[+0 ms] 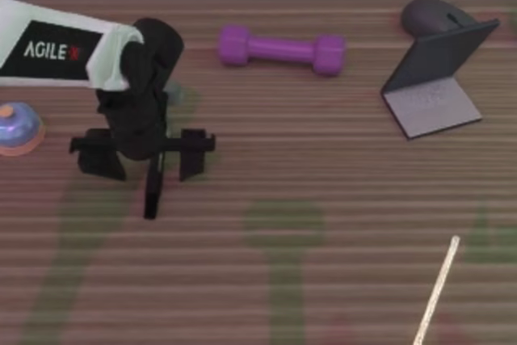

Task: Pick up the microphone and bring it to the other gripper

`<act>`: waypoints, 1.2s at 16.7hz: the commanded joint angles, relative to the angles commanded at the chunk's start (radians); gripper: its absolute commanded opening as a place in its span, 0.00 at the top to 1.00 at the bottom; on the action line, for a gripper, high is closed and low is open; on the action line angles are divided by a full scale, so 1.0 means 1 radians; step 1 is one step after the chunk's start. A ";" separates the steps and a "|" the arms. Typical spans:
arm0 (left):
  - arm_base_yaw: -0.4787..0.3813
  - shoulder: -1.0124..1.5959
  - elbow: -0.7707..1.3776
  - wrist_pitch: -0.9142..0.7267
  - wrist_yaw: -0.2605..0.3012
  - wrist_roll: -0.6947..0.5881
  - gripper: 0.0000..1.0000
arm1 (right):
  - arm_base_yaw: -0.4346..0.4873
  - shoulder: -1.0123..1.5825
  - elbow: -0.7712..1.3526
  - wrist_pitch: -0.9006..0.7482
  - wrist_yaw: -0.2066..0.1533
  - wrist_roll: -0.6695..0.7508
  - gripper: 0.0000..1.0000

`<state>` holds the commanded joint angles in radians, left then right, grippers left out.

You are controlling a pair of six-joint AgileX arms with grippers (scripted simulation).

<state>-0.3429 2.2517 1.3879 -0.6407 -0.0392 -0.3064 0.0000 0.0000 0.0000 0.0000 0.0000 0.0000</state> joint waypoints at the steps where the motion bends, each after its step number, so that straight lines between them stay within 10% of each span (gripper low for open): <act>1: 0.000 0.000 0.000 0.000 0.000 0.000 0.75 | 0.000 0.000 0.000 0.000 0.000 0.000 0.00; 5: 0.000 0.000 0.000 0.000 0.000 0.000 1.00 | 0.000 0.000 0.000 0.000 0.000 0.000 0.00; 20: -0.001 -0.087 -0.027 0.201 0.084 0.048 1.00 | 0.000 0.000 0.000 0.000 0.000 0.000 0.00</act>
<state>-0.3439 2.1651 1.3607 -0.4397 0.0453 -0.2587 0.0000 0.0000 0.0000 0.0000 0.0000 0.0000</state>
